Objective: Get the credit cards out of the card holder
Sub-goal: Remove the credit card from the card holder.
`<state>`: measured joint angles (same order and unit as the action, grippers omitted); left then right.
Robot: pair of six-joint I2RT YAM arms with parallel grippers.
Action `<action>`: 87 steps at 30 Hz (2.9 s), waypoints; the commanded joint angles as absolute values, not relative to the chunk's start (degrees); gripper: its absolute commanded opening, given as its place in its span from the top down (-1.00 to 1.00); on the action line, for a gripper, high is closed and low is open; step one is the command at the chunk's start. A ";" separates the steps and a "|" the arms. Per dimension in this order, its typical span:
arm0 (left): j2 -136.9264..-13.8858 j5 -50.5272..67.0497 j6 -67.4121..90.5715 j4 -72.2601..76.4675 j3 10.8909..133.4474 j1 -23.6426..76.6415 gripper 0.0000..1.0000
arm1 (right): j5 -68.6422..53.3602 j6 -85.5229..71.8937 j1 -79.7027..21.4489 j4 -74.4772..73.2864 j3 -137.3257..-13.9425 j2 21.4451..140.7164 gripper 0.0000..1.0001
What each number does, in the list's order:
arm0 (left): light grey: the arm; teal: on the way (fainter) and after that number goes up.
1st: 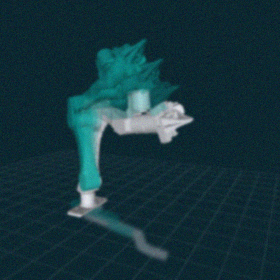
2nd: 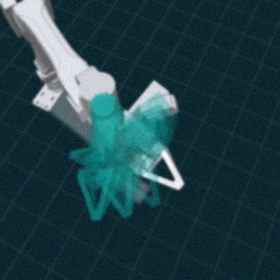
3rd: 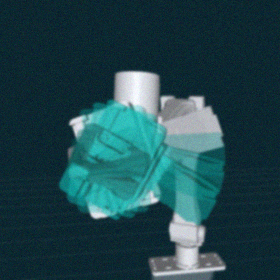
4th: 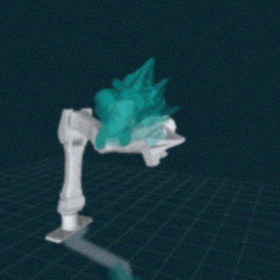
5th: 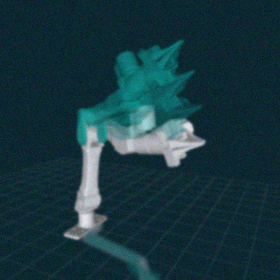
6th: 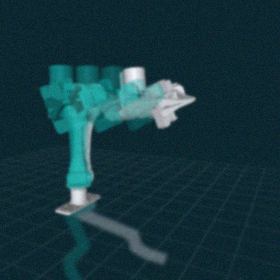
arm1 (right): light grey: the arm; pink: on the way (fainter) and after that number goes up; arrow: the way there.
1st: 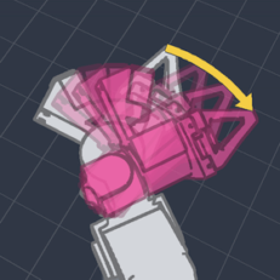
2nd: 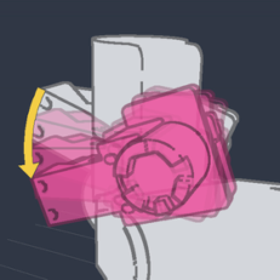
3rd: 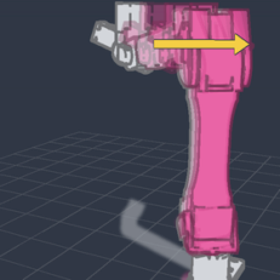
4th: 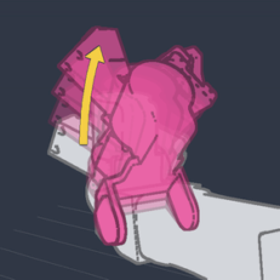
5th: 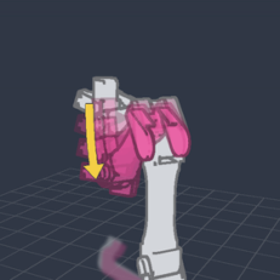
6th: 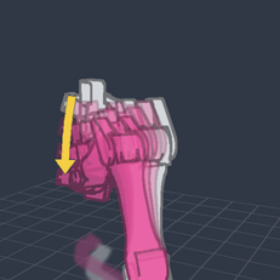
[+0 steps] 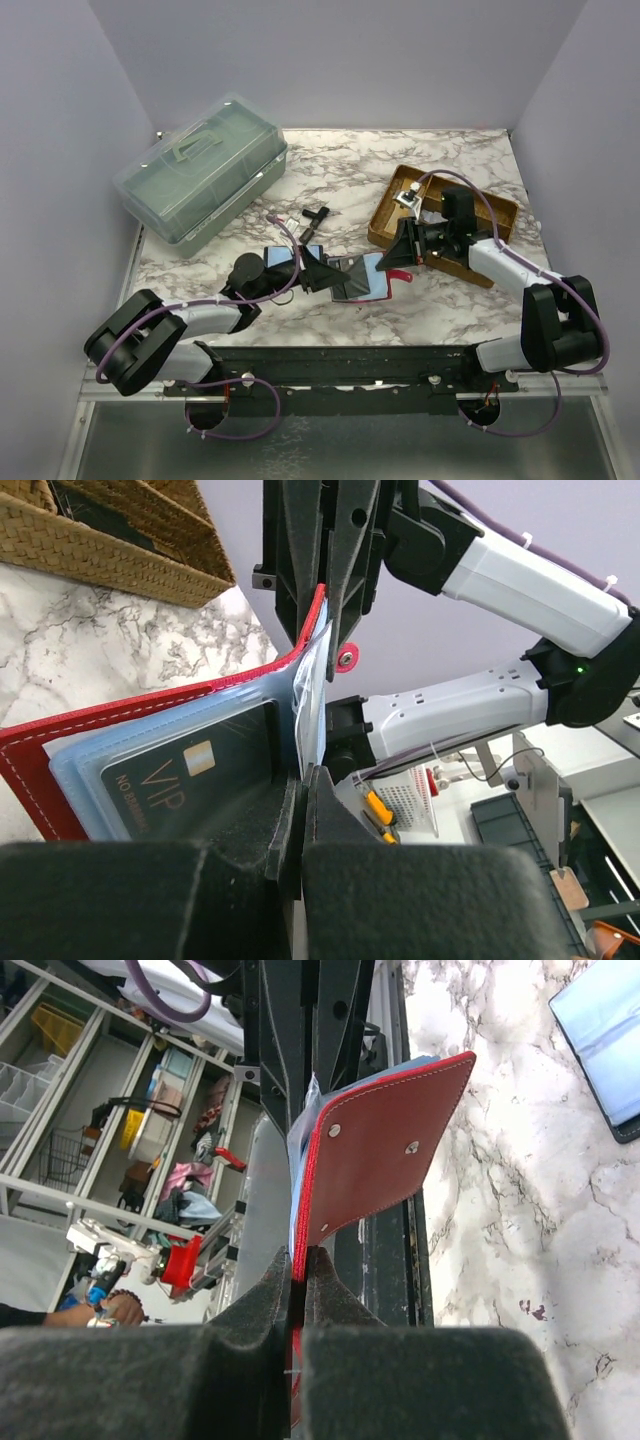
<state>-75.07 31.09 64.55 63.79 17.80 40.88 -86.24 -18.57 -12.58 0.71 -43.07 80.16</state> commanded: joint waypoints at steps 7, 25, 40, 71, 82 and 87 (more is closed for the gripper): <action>-73.22 33.43 69.22 72.07 13.21 38.16 1.00 | -92.27 -26.15 -11.41 9.70 -40.98 80.11 1.00; -81.92 35.97 73.59 78.31 16.78 37.90 0.32 | -93.19 -27.27 -11.42 10.64 -40.64 79.77 1.00; -84.13 35.22 73.40 79.22 15.43 37.41 -0.09 | -93.74 -29.52 -11.40 13.18 -40.18 80.26 1.00; -82.57 38.61 73.70 70.31 22.04 38.88 -0.23 | -94.63 -32.37 -11.40 16.11 -40.58 82.62 1.00; -85.13 37.27 73.31 70.31 23.16 39.98 0.49 | -95.15 -33.62 -11.43 17.02 -40.55 82.22 1.00; -84.13 36.22 73.21 70.36 21.45 39.69 1.00 | -94.49 -33.79 -11.43 17.54 -40.04 82.25 1.00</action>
<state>-84.90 37.60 74.17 69.84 22.37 39.62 -88.03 -33.15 -11.51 15.46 -40.53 82.30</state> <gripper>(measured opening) 0.029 0.025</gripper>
